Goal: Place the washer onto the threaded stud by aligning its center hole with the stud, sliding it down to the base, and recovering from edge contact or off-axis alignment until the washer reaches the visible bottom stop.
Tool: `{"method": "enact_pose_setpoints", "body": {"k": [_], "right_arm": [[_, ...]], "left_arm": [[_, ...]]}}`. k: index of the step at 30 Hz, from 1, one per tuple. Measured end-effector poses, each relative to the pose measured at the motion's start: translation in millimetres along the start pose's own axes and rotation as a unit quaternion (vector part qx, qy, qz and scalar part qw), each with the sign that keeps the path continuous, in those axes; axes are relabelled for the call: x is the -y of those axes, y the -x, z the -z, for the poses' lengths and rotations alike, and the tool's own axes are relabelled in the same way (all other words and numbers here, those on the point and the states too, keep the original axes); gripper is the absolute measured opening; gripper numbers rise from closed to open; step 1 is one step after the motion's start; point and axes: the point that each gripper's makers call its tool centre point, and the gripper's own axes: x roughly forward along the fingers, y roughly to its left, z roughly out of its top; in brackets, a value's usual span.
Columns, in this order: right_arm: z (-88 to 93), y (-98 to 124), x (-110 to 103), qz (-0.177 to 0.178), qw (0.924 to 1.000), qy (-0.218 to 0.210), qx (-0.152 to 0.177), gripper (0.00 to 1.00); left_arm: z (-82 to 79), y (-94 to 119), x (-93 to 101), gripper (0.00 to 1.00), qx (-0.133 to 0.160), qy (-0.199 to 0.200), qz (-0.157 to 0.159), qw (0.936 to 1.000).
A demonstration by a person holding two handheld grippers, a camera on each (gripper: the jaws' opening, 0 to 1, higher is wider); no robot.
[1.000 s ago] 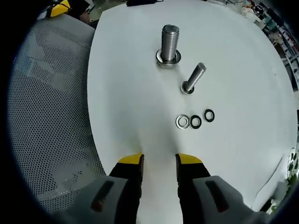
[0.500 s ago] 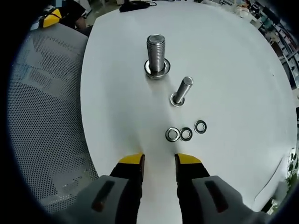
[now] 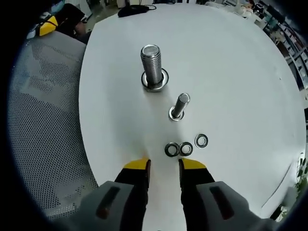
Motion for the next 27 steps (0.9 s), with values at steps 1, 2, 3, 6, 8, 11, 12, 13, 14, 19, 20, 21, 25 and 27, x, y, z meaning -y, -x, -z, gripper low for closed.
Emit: {"method": "enact_pose_setpoints", "body": {"k": [1, 2, 3, 6, 8, 11, 12, 13, 14, 19, 20, 21, 25, 27], "right_arm": [[-0.6, 0, 0, 0.000, 1.0000, 0.000, 0.000, 0.26], [-1.7, 0, 1, 0.000, 1.0000, -0.001, 0.001, 0.26], [-3.4, -1, 3, 0.000, 1.0000, -0.001, 0.003, 0.26], [-6.7, -2, 4, 0.001, 1.0000, -0.002, 0.006, 0.25], [-7.5, -2, 4, 0.002, 1.0000, -0.001, 0.005, 0.25], [-8.1, -1, 4, 0.002, 1.0000, 0.006, 0.003, 0.24], [-8.3, -2, 4, 0.001, 1.0000, 0.007, 0.002, 0.23], [-8.6, -2, 5, 0.002, 1.0000, 0.009, 0.000, 0.23], [-9.1, -2, 5, 0.002, 1.0000, 0.009, -0.001, 0.22], [-12.2, -2, 4, 0.004, 0.9998, 0.015, -0.011, 0.18], [-12.3, -2, 5, 0.004, 0.9998, 0.016, -0.011, 0.17], [-12.6, -2, 5, 0.004, 0.9998, 0.018, -0.011, 0.16], [-12.4, -2, 5, 0.001, 0.9997, 0.017, -0.015, 0.16], [-12.4, -2, 5, 0.002, 0.9996, 0.022, -0.017, 0.15]], "left_arm": [[0.1, 0, 0.0, 0.00, 0.000, 0.000, 0.000, 1.0000], [0.2, 0, 0.0, 0.00, 0.000, 0.000, 0.000, 1.0000], [0.3, 0, 0.0, 0.00, -0.001, 0.000, 0.000, 1.0000], [0.0, 0, -0.1, 0.00, -0.001, -0.001, 0.000, 1.0000], [0.1, 0, -0.1, 0.00, 0.000, 0.000, 0.000, 1.0000], [-0.1, 0, -0.2, 0.00, 0.000, 0.000, 0.000, 1.0000], [-0.2, 0, -0.2, 0.00, 0.000, 0.000, 0.000, 1.0000], [-0.6, 0, -0.2, 0.00, 0.001, 0.001, 0.000, 1.0000], [-1.9, 1, -0.1, 0.00, 0.005, 0.002, 0.001, 1.0000], [-3.7, 1, 0.0, 0.00, 0.011, 0.001, 0.002, 0.9999], [-3.4, 1, 0.0, 0.00, 0.010, 0.001, 0.001, 0.9999], [-3.6, 1, -0.1, 0.00, 0.011, 0.001, 0.001, 0.9999], [-3.7, 1, -0.2, 0.00, 0.011, 0.002, 0.001, 0.9999], [-3.9, 1, -0.2, 0.00, 0.012, 0.001, 0.001, 0.9999]]}}
